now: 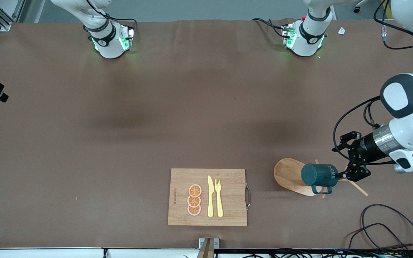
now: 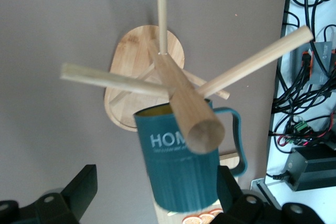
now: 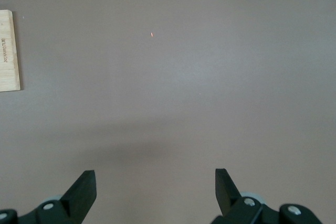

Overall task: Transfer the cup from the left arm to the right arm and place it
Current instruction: 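Close the left gripper on the teal mug's rim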

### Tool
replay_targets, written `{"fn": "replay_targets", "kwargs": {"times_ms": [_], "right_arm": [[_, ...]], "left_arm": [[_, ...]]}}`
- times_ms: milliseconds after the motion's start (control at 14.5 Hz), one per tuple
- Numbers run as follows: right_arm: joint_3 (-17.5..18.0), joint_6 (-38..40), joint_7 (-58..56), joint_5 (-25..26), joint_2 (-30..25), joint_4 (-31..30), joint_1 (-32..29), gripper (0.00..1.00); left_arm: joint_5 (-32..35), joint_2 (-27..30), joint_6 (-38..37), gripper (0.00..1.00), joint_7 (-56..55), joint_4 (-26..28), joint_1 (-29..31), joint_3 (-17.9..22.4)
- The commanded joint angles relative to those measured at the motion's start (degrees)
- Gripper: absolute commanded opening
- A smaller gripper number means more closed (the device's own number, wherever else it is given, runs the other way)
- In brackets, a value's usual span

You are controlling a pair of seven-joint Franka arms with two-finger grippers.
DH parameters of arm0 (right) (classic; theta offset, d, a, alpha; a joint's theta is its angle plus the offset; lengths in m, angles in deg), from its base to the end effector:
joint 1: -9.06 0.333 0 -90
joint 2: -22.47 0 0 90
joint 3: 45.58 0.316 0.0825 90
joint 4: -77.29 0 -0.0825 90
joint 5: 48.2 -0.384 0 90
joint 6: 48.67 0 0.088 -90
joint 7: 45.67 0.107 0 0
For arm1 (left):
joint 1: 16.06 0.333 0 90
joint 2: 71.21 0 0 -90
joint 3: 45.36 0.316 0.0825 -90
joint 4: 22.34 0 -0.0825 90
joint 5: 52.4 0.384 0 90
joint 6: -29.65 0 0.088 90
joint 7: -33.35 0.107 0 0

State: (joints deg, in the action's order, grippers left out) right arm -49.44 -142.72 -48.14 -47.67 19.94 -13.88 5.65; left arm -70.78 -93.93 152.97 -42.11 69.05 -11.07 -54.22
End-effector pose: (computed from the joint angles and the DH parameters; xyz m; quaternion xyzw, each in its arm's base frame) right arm 0.5435 -0.0712 0.6456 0.9980 -0.0418 0.0467 0.0071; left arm 0.6853 -0.0457 0.4250 0.7444 0.6411 -0.0462 0.1812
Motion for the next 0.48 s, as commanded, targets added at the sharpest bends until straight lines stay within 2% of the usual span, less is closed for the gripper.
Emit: {"fn": "replay_targets", "kwargs": {"times_ms": [0,413], "right_arm": [[0.6,-0.1,-0.7,-0.1,-0.5,-0.1,-1.0,1.00],[0.6,-0.1,-0.7,-0.1,-0.5,-0.1,-1.1,1.00]], "left_arm": [[-0.9,-1.4,0.8,1.00,-0.8,-1.4,-0.3,0.0],[-0.3,-4.9,0.9,1.00,0.1,-4.9,-1.0,-0.5]]}}
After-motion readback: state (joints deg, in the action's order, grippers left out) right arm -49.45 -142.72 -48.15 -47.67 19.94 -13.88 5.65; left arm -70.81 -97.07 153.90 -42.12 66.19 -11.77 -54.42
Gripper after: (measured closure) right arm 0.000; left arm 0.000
